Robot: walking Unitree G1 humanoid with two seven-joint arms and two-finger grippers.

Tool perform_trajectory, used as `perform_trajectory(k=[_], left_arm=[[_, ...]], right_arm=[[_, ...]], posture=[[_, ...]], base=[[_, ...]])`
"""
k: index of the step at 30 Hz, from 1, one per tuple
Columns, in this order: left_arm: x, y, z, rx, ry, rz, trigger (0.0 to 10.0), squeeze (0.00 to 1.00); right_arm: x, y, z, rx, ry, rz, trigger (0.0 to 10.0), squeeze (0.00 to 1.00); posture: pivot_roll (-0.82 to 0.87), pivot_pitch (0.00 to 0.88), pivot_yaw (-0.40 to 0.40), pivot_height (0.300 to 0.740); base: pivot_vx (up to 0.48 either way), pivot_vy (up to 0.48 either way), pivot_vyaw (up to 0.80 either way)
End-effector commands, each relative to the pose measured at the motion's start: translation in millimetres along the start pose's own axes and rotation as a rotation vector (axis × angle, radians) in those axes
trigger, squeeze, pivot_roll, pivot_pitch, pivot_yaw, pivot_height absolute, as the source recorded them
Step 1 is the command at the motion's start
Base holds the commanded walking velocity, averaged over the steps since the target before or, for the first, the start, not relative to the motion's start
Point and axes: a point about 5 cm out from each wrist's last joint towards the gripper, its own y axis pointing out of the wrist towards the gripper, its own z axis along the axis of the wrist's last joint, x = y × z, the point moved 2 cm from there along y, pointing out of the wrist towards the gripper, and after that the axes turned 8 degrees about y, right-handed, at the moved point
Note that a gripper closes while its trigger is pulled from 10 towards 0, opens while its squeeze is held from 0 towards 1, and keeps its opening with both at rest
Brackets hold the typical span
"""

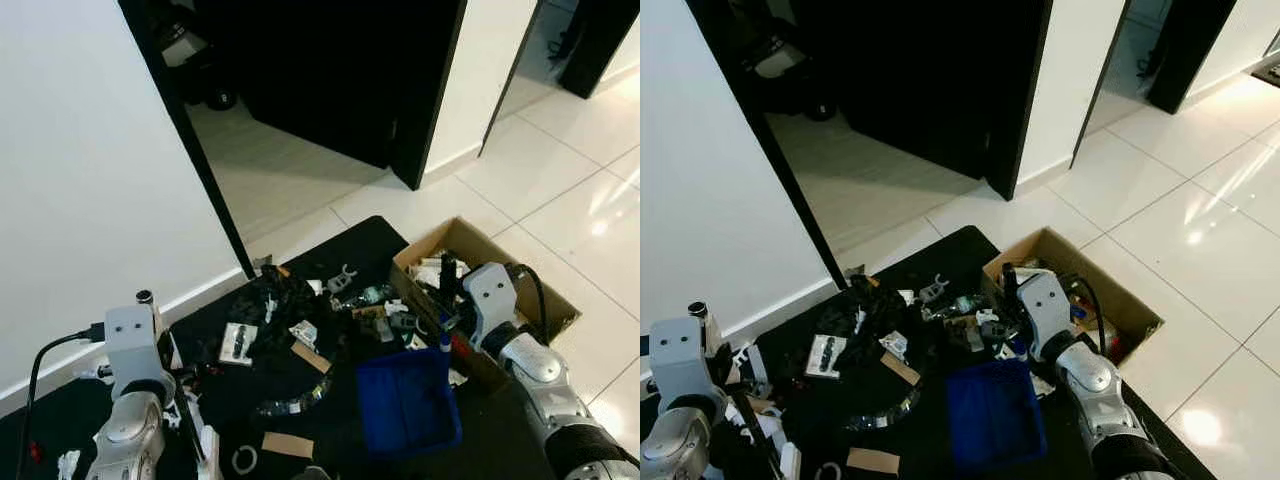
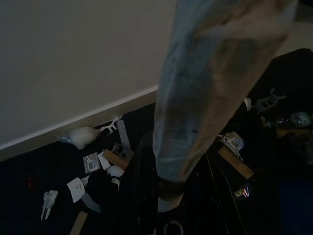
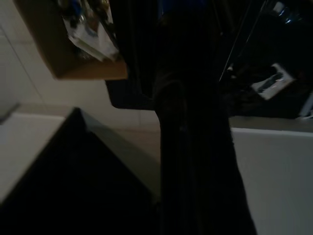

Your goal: Sweep floor

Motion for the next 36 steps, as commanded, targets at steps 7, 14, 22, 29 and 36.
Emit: perform_trajectory(k=[7, 14, 22, 29, 36], left_arm=[[-8.3, -2.0, -5, -0.011, 0.04, 0.02, 10.0, 0.0], [-9.6, 1.5, 0, 0.009, 0.017, 0.029, 10.0, 0.0], [-23.4, 9.8, 8, 0.044, -0.012, 0.076, 10.0, 0.0], [-35.3, 7.4, -10, 0.017, -0.038, 0.103, 10.0, 0.0], [-40.4, 4.9, -38, -0.041, -0.097, 0.126, 10.0, 0.0]], right_arm=[[15.3, -3.6, 7, 0.059, -0.018, -0.102, 10.0, 0.0], [-2.7, 6.6, 23, 0.134, -0.016, 0.012, 10.0, 0.0], [-35.7, 13.6, 17, 0.118, -0.011, 0.137, 10.0, 0.0], [-56.3, 11.8, 1, 0.059, 0.017, 0.204, 10.0, 0.0], [-45.9, 15.1, 6, 0.082, -0.013, 0.13, 10.0, 0.0]], posture=[[0.15, 0.249, 0.087, 0.74], [0.14, 0.254, 0.091, 0.74], [0.15, 0.263, 0.082, 0.74], [0.14, 0.276, 0.07, 0.74], [0.12, 0.293, 0.05, 0.74]], base=[[0.0, 0.0, 0.0], [0.0, 0.0, 0.0], [0.0, 0.0, 0.0], [0.0, 0.0, 0.0], [0.0, 0.0, 0.0]])
